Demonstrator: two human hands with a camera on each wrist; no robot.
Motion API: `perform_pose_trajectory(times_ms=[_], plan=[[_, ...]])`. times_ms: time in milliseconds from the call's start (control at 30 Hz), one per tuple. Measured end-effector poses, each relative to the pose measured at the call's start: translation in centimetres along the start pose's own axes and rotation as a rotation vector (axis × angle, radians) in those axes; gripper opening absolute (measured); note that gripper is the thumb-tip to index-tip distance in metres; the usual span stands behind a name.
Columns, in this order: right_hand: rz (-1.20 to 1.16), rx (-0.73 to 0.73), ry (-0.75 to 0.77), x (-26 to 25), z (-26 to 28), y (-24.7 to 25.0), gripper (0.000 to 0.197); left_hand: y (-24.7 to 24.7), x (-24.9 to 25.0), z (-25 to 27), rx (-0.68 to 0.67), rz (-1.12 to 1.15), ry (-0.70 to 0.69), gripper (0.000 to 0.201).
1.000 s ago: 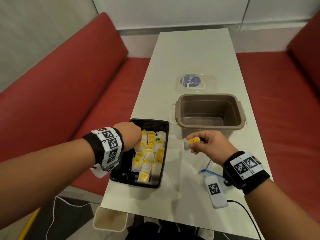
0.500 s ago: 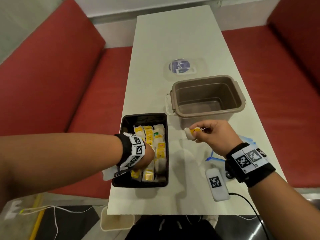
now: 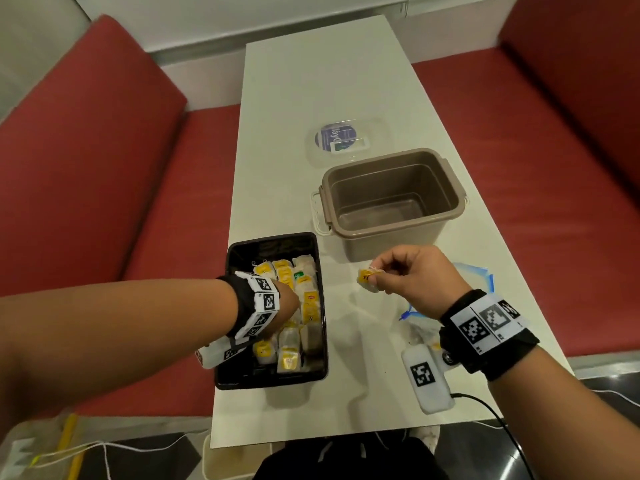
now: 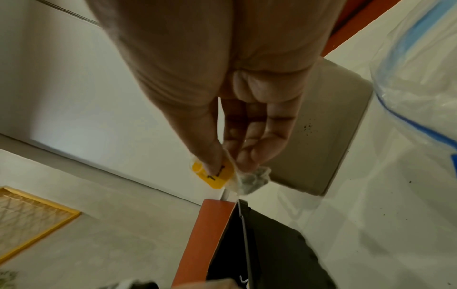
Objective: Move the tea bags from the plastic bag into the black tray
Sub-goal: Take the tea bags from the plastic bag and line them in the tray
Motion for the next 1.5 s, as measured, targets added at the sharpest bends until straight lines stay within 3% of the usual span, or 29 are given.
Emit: perform_pose_trajectory(times_ms=[67,133,300,400,500,600,667,767,867,933,1067,1233,1400,1500], plan=[[-0.007,-0.032,0.018,-0.2,-0.1,-0.6,0.005,0.9,-0.7,1.0,0.068,0.081,-0.034,0.038],[0.012,-0.06,0.039,-0.6,-0.3,-1.4,0.01,2.1,-2.7,2.2,0.167,0.337,0.032,0.034],[-0.029,-0.119,0.061,-2.6,-1.2,-3.2,0.031,5.9,-6.0,8.0,0.704,0.882,0.006,0.03],[-0.006,-0.156,0.106,-3.9,-1.6,-4.5,0.038,6.5,-5.8,9.9,0.896,0.974,-0.008,0.026],[0.028,-0.171,0.156,-4.9,-1.8,-5.8,0.04,6.2,-5.1,10.7,0.975,0.871,0.037,0.022],[0.125,-0.157,0.189,-4.9,-2.2,-6.9,0.033,4.7,-5.2,10.5,0.889,0.791,0.08,0.021],[0.299,-0.116,0.206,-4.2,-2.4,-7.4,0.029,3.1,-5.1,9.8,0.721,0.67,0.085,0.025],[0.462,-0.132,0.097,-2.4,-2.6,-8.4,0.03,0.8,-3.7,8.1,0.442,0.465,0.044,0.025],[0.537,-0.174,0.009,-0.6,-2.7,-9.4,0.035,-0.6,-1.3,5.8,0.197,0.339,-0.032,0.029],[0.535,-0.19,-0.032,0.2,-2.6,-9.9,0.034,-1.0,0.0,4.5,0.101,0.279,-0.072,0.032],[0.487,-0.18,-0.077,1.4,-2.5,-10.2,0.03,-1.1,1.7,3.0,0.029,0.141,-0.137,0.033],[0.449,-0.169,-0.103,1.8,-2.4,-10.4,0.029,-1.6,3.3,1.2,-0.04,-0.189,-0.225,0.039],[0.425,-0.159,-0.117,2.2,-2.4,-10.5,0.031,-1.6,3.4,0.1,-0.015,-0.204,-0.286,0.042],[0.422,-0.156,-0.116,2.1,-2.4,-10.4,0.03,-2.1,3.0,-0.7,-0.065,-0.262,-0.238,0.044]])
Point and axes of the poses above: each hand's wrist, its own z-axis away from the middle knuckle, its own y-axis out of the back of the hand, x = y × z, the point moved 5 cm from there along -z, towards the middle knuckle, and after that the axes turned 5 degrees about x, right-handed, at the moved point
